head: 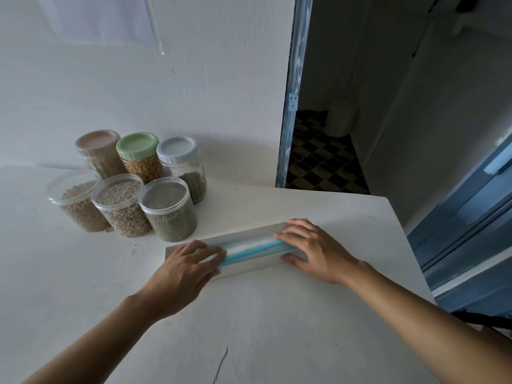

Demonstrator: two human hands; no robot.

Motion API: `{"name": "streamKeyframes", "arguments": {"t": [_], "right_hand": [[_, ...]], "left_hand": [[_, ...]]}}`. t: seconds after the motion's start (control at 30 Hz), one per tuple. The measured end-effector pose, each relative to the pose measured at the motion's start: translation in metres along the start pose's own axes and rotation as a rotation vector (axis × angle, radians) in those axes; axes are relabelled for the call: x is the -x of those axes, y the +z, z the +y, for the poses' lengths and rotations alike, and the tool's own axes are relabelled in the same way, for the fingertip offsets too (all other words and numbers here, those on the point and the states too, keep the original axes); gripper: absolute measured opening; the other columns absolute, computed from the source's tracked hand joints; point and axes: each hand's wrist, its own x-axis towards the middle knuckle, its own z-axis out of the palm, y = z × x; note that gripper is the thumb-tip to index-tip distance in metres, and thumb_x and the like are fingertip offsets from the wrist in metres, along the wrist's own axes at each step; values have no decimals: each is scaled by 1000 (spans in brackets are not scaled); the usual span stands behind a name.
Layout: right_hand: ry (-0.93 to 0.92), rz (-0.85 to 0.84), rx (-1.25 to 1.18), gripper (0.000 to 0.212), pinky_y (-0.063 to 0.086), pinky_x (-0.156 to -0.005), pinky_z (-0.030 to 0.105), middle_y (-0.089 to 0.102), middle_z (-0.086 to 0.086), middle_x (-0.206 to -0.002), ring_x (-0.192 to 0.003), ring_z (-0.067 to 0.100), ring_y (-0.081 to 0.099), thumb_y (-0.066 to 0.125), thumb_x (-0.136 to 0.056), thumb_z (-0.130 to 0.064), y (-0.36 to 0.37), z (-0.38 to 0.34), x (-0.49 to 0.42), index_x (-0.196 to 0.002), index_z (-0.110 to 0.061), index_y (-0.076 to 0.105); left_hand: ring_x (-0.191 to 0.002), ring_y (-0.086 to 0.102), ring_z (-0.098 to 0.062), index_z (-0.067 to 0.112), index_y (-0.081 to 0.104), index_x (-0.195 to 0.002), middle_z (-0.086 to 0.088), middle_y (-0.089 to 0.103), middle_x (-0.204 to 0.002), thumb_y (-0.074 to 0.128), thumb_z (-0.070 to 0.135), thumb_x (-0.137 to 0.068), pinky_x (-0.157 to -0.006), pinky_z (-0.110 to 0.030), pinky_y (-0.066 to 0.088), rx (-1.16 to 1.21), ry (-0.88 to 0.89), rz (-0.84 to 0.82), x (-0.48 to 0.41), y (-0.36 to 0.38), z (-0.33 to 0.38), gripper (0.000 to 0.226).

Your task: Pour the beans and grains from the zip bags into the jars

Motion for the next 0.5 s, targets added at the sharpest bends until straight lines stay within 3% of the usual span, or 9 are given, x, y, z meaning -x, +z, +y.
{"name": "streamKeyframes", "arguments": {"t": [0.23, 0.5], "right_hand": [[183, 149, 28, 47, 44, -108, 41, 62, -2, -125, -133, 20, 46, 62, -87, -44, -1, 7, 14, -126, -19, 67], [314, 188, 54, 53, 41, -111, 43, 62, 2, -124, -131, 24, 48, 53, -89, -51, 2, 16, 7, -126, -17, 67]], "left_hand": [[-106, 60, -21, 15, 66, -133, -3, 68, -131, 39, 38, -106, -86, -35, 58, -10, 45, 66, -38, 20, 3, 44], [-107, 66, -26, 13, 71, -124, -6, 68, -126, 58, 25, -101, -81, -42, 60, 31, 25, 131, -78, 34, -22, 29]]}}
